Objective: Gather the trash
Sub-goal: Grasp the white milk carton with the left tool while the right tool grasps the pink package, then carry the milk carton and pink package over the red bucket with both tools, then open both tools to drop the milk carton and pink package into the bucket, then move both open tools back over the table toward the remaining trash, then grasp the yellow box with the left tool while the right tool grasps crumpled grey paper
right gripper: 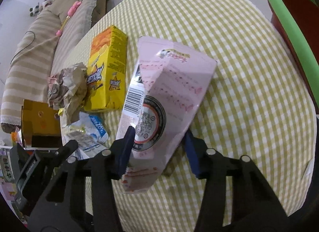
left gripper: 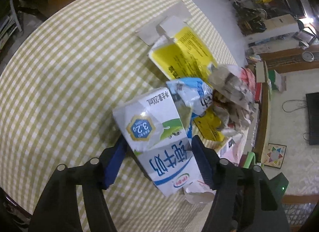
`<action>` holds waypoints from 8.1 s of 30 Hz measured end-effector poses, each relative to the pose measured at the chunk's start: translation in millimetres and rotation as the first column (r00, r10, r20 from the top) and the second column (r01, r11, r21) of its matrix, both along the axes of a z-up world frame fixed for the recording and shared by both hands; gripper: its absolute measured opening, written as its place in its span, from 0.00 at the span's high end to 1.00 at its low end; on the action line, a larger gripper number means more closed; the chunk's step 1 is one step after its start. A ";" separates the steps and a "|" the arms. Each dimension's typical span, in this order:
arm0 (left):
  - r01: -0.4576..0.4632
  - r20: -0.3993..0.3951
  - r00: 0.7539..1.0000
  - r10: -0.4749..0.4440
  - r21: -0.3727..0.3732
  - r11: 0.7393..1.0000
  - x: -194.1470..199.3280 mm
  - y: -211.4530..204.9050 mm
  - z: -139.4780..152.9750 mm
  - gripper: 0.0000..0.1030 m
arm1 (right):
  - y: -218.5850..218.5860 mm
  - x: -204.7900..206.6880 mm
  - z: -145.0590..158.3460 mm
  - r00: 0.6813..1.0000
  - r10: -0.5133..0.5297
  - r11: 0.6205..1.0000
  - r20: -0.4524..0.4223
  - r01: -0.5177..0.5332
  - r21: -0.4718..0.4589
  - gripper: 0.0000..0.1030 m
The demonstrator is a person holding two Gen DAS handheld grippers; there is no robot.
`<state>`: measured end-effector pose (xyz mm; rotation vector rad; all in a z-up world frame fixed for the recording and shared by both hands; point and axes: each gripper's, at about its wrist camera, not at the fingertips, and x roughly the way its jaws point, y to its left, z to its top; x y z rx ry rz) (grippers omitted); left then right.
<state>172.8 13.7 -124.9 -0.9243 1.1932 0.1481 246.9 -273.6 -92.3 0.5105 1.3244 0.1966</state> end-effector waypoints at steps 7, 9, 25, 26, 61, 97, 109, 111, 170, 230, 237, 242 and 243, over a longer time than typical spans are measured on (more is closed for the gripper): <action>0.050 0.028 0.998 -0.050 0.026 0.998 -10.7 3.6 15.6 0.44 | -1.5 -14.9 19.7 0.998 0.048 0.998 0.050 -0.046 -0.046 0.55; 0.055 0.034 0.998 -0.057 0.044 0.998 -16.5 6.6 20.5 0.44 | -1.8 -18.9 26.2 0.996 0.058 0.997 0.066 -0.054 -0.061 0.55; 0.187 0.149 0.961 -0.232 0.270 0.945 -39.2 16.9 84.3 0.44 | -7.0 -63.8 99.2 0.956 0.154 0.979 0.251 -0.114 -0.169 0.55; 0.193 0.156 0.957 -0.243 0.279 0.941 -39.9 15.5 88.6 0.44 | -8.4 -66.0 103.3 0.953 0.158 0.978 0.260 -0.115 -0.172 0.55; 0.482 0.273 0.744 -0.610 0.414 0.772 9.0 -134.6 187.6 0.44 | -150.8 -81.8 146.8 0.929 -0.090 0.983 0.358 0.141 -0.119 0.55; 0.758 0.216 0.473 -0.854 0.393 0.520 87.1 -346.7 151.0 0.44 | -298.3 -55.0 100.0 0.916 -0.242 0.917 0.319 0.324 -0.234 0.55; 0.793 0.174 0.457 -0.872 0.365 0.488 89.0 -365.8 131.3 0.37 | -294.1 -48.8 88.6 0.936 -0.198 0.910 0.291 0.286 -0.300 0.39; 0.788 0.176 0.466 -0.867 0.364 0.497 89.1 -365.3 131.8 0.30 | -292.4 -49.8 91.9 0.934 -0.197 0.904 0.299 0.291 -0.313 0.28; 0.304 0.228 0.879 -0.418 0.408 0.861 -16.5 51.4 149.5 0.08 | 57.7 -47.0 134.8 0.858 0.367 0.892 0.361 -0.214 -0.397 0.05; 0.657 0.157 0.721 -0.675 0.156 0.738 142.9 52.2 7.0 0.70 | 78.1 31.7 92.8 0.869 0.411 0.861 0.274 -0.270 -0.432 0.52; 0.649 0.203 0.712 -0.672 0.176 0.740 116.3 49.2 23.5 0.87 | 72.7 20.0 98.6 0.870 0.407 0.865 0.278 -0.269 -0.424 0.52; 0.622 0.217 0.707 -0.673 0.261 0.738 98.6 41.0 56.2 0.89 | 66.5 7.0 110.6 0.868 0.397 0.873 0.299 -0.256 -0.415 0.52; 0.615 0.219 0.707 -0.673 0.279 0.737 94.4 41.0 62.3 0.89 | 64.5 3.4 115.3 0.866 0.394 0.875 0.308 -0.252 -0.413 0.52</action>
